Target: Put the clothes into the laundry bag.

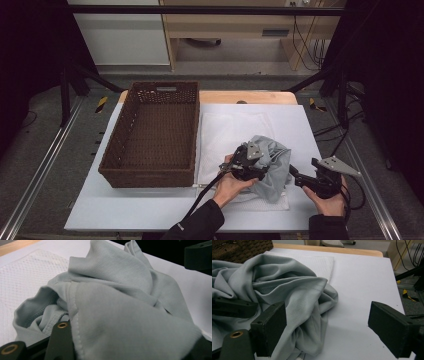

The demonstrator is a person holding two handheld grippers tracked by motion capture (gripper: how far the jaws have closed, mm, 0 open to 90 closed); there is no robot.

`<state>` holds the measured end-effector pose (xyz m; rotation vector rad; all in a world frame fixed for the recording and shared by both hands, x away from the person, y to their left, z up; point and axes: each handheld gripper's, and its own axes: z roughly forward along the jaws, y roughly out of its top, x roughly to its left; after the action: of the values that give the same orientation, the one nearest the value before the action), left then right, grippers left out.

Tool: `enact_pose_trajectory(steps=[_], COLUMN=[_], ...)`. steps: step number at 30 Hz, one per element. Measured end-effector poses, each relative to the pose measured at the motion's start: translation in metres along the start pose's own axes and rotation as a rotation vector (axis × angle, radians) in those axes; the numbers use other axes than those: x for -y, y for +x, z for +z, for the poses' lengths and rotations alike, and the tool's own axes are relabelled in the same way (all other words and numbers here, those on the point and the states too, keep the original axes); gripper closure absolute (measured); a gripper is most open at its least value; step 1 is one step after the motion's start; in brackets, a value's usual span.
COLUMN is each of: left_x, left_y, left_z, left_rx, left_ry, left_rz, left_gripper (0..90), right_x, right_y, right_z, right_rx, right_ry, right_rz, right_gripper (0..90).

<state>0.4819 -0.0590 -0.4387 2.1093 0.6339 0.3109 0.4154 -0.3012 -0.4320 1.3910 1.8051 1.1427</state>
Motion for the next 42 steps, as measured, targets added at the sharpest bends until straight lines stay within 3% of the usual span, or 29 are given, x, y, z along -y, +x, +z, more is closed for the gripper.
enact_pose_trajectory(steps=[2, 7, 11, 13, 18, 22, 26, 30, 36, 39, 42], left_x=[-0.002, -0.008, 0.001, 0.007, 0.015, 0.024, 0.043, 0.062, 0.091, 0.101, 0.113], left_y=[-0.001, -0.001, -0.002, -0.001, 0.005, 0.001, -0.007, -0.012, -0.011, -0.009, -0.004], left_z=[-0.006, -0.037, -0.064, -0.073, -0.086, -0.094, -0.101, -0.108, -0.12, -0.121, -0.12], left_rx=[-0.005, -0.003, -0.028, -0.026, -0.037, -0.049, -0.049, -0.042, -0.046, -0.044, -0.026], left_ry=[0.018, 0.011, 0.011, 0.004, 0.016, 0.051, 0.071, 0.068, 0.041, 0.035, 0.055], left_rz=[-0.019, -0.018, 0.02, 0.012, -0.022, 0.003, 0.016, 0.022, 0.02, 0.037, -0.03], left_gripper=[28.6, 18.8, 20.6, 20.9, 19.3, 16.9, 20.5, 30.2, 54.1, 54.4, 56.4], right_x=[0.0, -0.003, -0.008, -0.01, -0.013, -0.013, -0.012, -0.011, -0.009, -0.004, 0.0], right_y=[0.002, 0.004, 0.012, 0.018, 0.033, 0.042, 0.054, 0.067, 0.079, 0.08, 0.081], right_z=[0.001, -0.003, -0.005, -0.004, 0.001, 0.004, 0.013, 0.023, 0.049, 0.063, 0.072], right_rx=[-0.008, -0.034, -0.068, -0.09, -0.128, -0.155, -0.184, -0.214, -0.217, -0.207, -0.191], right_ry=[-0.003, -0.018, -0.036, -0.029, -0.012, -0.015, 0.007, 0.033, 0.082, 0.134, 0.152], right_rz=[0.004, 0.015, 0.003, -0.008, -0.037, -0.04, -0.064, -0.08, -0.104, -0.11, -0.099], right_gripper=[12.9, 10.2, 8.9, 7.4, 6.1, 6.7, 6.3, 5.3, 4.7, 5.2, 9.8])
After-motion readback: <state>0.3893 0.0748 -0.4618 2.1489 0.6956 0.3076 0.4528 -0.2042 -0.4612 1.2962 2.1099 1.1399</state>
